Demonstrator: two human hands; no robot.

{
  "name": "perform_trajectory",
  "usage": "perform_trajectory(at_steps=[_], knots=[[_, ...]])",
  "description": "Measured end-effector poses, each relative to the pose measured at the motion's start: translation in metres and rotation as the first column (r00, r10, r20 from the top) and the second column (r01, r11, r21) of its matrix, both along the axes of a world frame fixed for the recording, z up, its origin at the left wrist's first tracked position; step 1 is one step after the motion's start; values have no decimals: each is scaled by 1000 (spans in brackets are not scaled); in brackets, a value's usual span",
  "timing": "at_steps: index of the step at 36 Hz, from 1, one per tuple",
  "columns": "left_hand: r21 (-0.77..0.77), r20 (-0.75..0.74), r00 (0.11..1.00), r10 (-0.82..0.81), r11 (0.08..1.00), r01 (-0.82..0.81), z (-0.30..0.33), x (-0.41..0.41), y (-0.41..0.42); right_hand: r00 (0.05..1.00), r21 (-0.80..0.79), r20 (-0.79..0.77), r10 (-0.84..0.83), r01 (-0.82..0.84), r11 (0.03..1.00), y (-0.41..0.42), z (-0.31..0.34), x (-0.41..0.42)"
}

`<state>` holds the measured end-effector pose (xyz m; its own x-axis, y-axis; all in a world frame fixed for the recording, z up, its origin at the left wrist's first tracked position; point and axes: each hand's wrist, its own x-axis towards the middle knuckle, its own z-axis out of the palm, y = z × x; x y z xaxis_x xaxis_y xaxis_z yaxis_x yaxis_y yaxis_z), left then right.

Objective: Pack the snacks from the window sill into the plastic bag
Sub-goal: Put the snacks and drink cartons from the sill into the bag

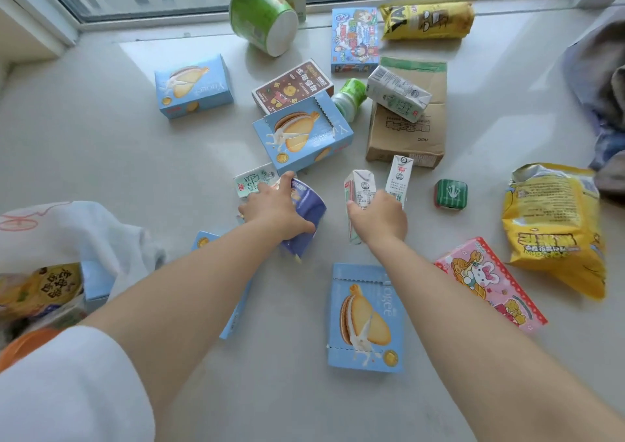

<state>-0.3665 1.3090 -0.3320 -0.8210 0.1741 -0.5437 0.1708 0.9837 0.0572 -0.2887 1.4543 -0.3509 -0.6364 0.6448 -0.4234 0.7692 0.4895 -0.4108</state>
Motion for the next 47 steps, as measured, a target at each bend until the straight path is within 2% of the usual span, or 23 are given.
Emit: perform_trajectory(at_steps=[7,9,13,16,20,27,31,33,38,42,45,47], knots=[[146,92,982,166,973,-178,0,4,-4,989,-148,-68,-133,121,982,11,15,19],[239,109,968,226,939,-246,2,9,-11,979,-207,-120,-164,137,969,8,22,25],[511,163,912,377,758,-405,20,28,-31,930,-332,-261,-259,166,929,-4,45,33],[706,132,892,433,590,-391,42,45,-56,879,-481,-331,-343,156,863,-25,65,34],[847,124,837,533,382,-369,72,69,-103,852,-620,-387,-353,43,784,-70,88,31],[941,30,762,647,239,-240,107,94,-213,809,-706,-517,-280,-218,674,-181,126,20],[948,-75,700,710,268,-171,112,97,-282,809,-705,-549,-208,-315,636,-251,139,14],[947,-94,667,739,273,-169,112,96,-316,818,-688,-548,-171,-325,649,-287,142,10],[935,-121,606,786,295,-197,98,91,-380,862,-591,-502,-77,-276,758,-364,130,10],[925,-146,561,815,313,-214,80,83,-397,870,-464,-493,-20,-243,852,-395,116,13],[929,-172,599,782,331,-165,75,71,-399,865,-427,-497,-62,-182,886,-403,112,10],[916,-219,660,719,385,-116,68,63,-406,868,-374,-494,-41,-169,912,-406,109,8]])
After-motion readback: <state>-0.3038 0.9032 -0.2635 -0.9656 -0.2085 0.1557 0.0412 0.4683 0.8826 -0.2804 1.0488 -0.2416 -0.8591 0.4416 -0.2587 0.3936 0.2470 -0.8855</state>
